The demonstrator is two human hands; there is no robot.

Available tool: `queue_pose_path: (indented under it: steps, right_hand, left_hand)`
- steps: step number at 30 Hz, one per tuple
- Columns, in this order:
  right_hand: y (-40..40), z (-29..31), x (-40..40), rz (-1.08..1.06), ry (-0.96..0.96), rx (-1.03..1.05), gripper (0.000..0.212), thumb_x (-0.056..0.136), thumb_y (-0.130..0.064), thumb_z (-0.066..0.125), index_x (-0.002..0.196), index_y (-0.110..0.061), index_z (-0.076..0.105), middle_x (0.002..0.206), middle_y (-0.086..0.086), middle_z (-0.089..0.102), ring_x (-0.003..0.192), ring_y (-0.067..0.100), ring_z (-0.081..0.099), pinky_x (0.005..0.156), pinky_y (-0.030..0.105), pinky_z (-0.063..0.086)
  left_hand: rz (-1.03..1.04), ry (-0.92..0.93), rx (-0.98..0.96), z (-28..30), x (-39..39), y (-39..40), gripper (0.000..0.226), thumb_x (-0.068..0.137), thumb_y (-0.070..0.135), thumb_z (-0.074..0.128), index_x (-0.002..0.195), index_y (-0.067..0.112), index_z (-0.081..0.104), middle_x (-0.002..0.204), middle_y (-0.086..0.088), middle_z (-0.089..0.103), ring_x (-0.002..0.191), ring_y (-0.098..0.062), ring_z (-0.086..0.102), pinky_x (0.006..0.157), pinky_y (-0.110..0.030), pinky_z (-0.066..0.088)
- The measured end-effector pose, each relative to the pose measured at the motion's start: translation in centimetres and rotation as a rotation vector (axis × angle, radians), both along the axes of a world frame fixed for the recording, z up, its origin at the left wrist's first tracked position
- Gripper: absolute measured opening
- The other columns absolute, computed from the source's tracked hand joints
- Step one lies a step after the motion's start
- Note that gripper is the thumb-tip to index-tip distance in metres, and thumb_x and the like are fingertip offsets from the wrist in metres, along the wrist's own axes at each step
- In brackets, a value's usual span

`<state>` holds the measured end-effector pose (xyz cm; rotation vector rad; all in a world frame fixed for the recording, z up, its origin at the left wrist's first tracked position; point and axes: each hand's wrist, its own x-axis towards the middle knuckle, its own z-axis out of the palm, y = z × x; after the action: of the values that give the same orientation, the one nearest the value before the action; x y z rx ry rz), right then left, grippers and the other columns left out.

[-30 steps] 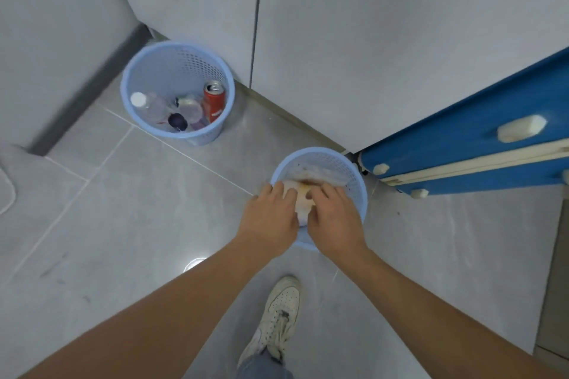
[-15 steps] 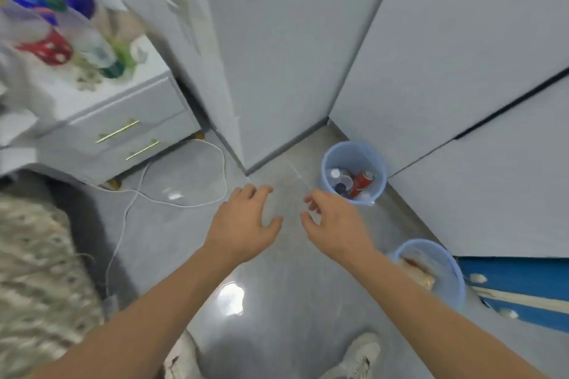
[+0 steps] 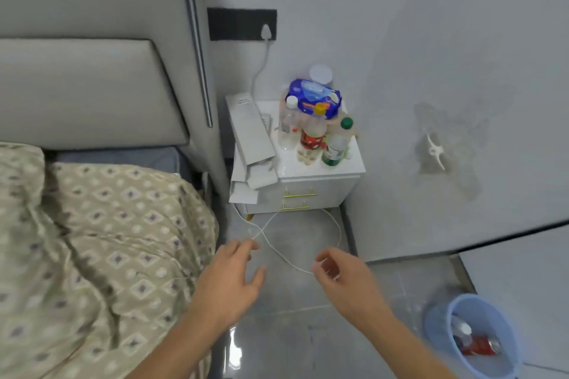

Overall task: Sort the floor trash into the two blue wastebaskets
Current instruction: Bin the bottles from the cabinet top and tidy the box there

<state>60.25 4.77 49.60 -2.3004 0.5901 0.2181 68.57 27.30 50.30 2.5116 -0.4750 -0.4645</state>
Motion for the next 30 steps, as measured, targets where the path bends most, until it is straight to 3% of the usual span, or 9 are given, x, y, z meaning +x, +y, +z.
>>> queue_pose_path:
  steps: [5,8,12,16,20,23,26,30]
  right_hand:
    - [-2.5,-0.3,7.6,-0.017,-0.104,-0.074,0.012,0.089,-0.041,0.065,0.098,-0.036,0.059,0.086,-0.016,0.061,0.077,0.004,0.060,0.075,0.030,0.054]
    - [-7.7,0.3,13.2,-0.108,-0.229,-0.176,0.027,0.089,-0.037,0.067,0.113,-0.035,0.053,0.102,-0.017,0.054,0.076,0.004,0.059,0.072,0.031,0.051]
    - [-14.9,0.7,20.5,-0.152,-0.322,-0.282,0.058,0.084,-0.040,0.071,0.134,-0.035,0.043,0.126,-0.006,0.041,0.082,0.018,0.064,0.068,0.034,0.051]
    - [-19.2,0.9,25.4,-0.051,-0.288,-0.306,0.072,0.082,-0.044,0.073,0.144,-0.039,0.036,0.125,-0.004,0.036,0.083,0.017,0.056,0.065,0.028,0.040]
    - [-21.3,-0.1,27.8,0.049,-0.154,-0.289,0.053,0.086,-0.045,0.072,0.133,-0.036,0.049,0.126,-0.001,0.045,0.098,0.023,0.060,0.074,0.031,0.044]
    - [-21.6,-1.4,28.1,0.081,-0.191,-0.242,0.030,0.085,-0.037,0.075,0.110,-0.028,0.061,0.117,-0.001,0.059,0.099,0.022,0.062,0.077,0.032,0.049]
    - [-21.1,-2.4,27.2,0.102,-0.220,-0.254,0.028,0.084,-0.030,0.076,0.105,-0.025,0.059,0.114,0.000,0.060,0.095,0.023,0.060,0.071,0.029,0.041]
    - [-19.5,-1.7,23.7,0.106,-0.214,-0.277,0.031,0.086,-0.030,0.073,0.110,-0.019,0.057,0.111,0.004,0.057,0.094,0.028,0.060,0.069,0.031,0.037]
  left_hand:
    - [0.038,0.011,-0.112,-1.8,5.2,-1.9,0.028,0.090,0.037,0.067,0.115,0.040,0.056,0.100,0.021,0.055,0.103,-0.006,0.059,0.088,-0.034,0.051]
    - [0.022,-0.078,-0.177,-2.1,11.0,-6.8,0.030,0.090,0.039,0.066,0.118,0.040,0.055,0.102,0.019,0.057,0.101,-0.007,0.059,0.088,-0.037,0.052]
    - [-0.030,-0.212,-0.237,0.0,19.3,-15.4,0.046,0.093,0.037,0.065,0.135,0.037,0.049,0.118,0.010,0.049,0.099,-0.013,0.060,0.084,-0.041,0.055]
    - [-0.072,-0.279,-0.101,2.1,25.7,-23.2,0.062,0.094,0.048,0.060,0.149,0.043,0.033,0.142,0.005,0.038,0.108,-0.022,0.061,0.079,-0.044,0.059]
    - [-0.147,-0.255,0.082,1.0,28.8,-27.1,0.055,0.095,0.050,0.056,0.147,0.039,0.043,0.143,0.001,0.045,0.121,-0.027,0.057,0.088,-0.041,0.052]
    - [-0.192,-0.254,0.146,0.2,29.2,-27.5,0.033,0.094,0.034,0.063,0.126,0.029,0.062,0.126,-0.002,0.058,0.116,-0.028,0.058,0.087,-0.038,0.047]
    - [-0.204,-0.308,0.084,0.0,28.0,-26.6,0.021,0.092,0.027,0.069,0.112,0.023,0.067,0.115,-0.003,0.062,0.107,-0.027,0.059,0.084,-0.039,0.051]
    - [-0.239,-0.365,0.003,0.5,24.3,-24.3,0.019,0.089,0.027,0.072,0.106,0.019,0.067,0.105,-0.004,0.062,0.098,-0.026,0.058,0.073,-0.033,0.040]
